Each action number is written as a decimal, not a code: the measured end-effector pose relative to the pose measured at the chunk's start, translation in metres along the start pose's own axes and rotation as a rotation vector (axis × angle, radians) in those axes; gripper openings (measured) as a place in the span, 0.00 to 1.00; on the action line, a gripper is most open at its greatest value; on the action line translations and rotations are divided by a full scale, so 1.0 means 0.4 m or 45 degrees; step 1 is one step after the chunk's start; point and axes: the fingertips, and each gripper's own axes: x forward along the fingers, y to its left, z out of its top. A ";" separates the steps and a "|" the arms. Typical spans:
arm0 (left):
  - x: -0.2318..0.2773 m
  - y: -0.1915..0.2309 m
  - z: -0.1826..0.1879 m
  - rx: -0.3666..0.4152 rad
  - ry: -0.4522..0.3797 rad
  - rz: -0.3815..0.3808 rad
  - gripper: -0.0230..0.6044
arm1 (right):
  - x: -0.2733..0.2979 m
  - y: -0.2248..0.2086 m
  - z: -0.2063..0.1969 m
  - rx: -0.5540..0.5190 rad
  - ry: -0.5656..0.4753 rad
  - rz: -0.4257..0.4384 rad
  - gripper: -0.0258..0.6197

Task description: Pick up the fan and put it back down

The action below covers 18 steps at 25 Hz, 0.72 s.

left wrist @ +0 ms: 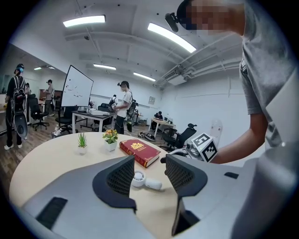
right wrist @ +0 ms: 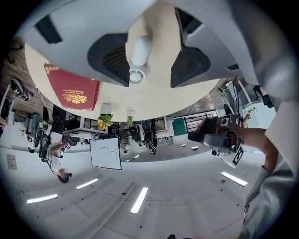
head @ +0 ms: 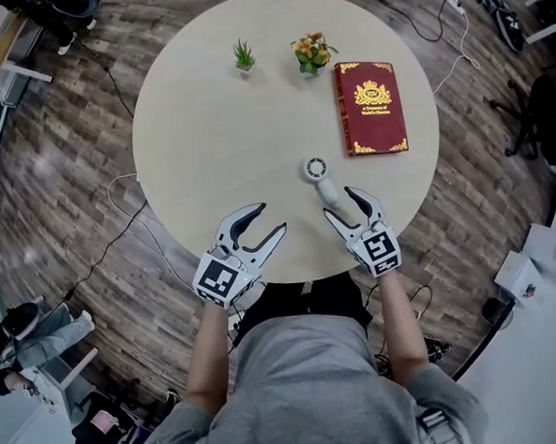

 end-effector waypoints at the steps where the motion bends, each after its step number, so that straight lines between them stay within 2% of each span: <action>1: 0.005 0.003 -0.006 0.000 0.002 0.000 0.40 | 0.010 -0.003 -0.006 -0.002 0.009 0.003 0.47; 8: 0.041 0.016 -0.017 -0.041 0.010 0.016 0.40 | 0.065 -0.029 -0.041 0.016 0.038 0.028 0.50; 15: 0.075 0.023 -0.019 -0.026 0.005 0.017 0.40 | 0.145 -0.060 -0.079 0.120 0.060 0.054 0.60; 18: 0.076 0.024 -0.014 -0.083 0.028 0.028 0.40 | 0.170 -0.074 -0.098 0.103 0.086 0.024 0.62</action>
